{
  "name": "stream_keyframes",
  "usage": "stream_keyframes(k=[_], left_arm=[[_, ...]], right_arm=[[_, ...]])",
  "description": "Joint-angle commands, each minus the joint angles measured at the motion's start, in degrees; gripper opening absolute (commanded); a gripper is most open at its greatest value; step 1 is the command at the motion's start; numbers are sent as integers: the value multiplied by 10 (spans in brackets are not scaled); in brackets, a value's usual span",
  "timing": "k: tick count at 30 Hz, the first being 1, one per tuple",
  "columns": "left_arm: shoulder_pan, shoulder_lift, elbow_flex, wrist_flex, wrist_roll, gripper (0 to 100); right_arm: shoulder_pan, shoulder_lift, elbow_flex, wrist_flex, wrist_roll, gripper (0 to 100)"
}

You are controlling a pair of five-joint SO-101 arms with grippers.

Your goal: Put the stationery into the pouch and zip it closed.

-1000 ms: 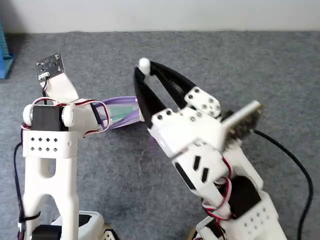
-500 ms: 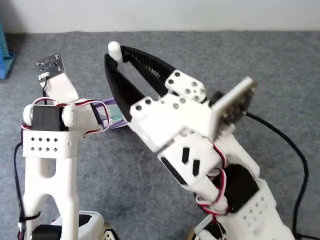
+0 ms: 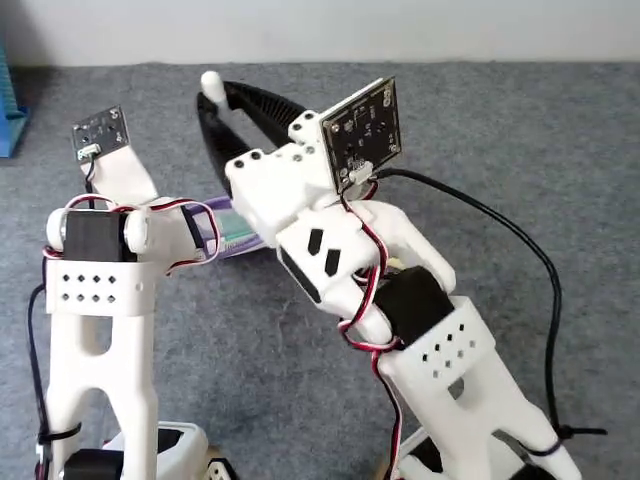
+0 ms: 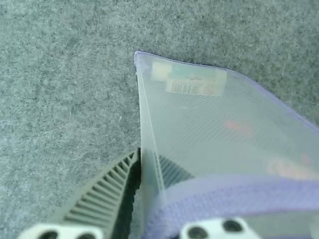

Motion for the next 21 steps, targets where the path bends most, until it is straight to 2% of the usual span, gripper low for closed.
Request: stream_keyframes(k=[1, 6, 9, 11, 15, 18, 21], left_arm=[[-4, 16, -4, 16, 7, 12], [-4, 16, -4, 16, 7, 12], [-4, 16, -4, 16, 7, 12], [-4, 16, -4, 16, 7, 12], [-4, 16, -4, 16, 7, 12], [-4, 16, -4, 16, 7, 12], [-4, 16, -4, 16, 7, 12]], right_arm=[[22, 1, 12, -48, -3, 8], [22, 1, 39, -56, 3, 8], [22, -12, 70, -54, 62, 11], [19, -36, 87, -16, 98, 15], [8, -93, 87, 105, 99, 120], [3, -131, 87, 150, 99, 221], [5, -160, 87, 161, 98, 225]])
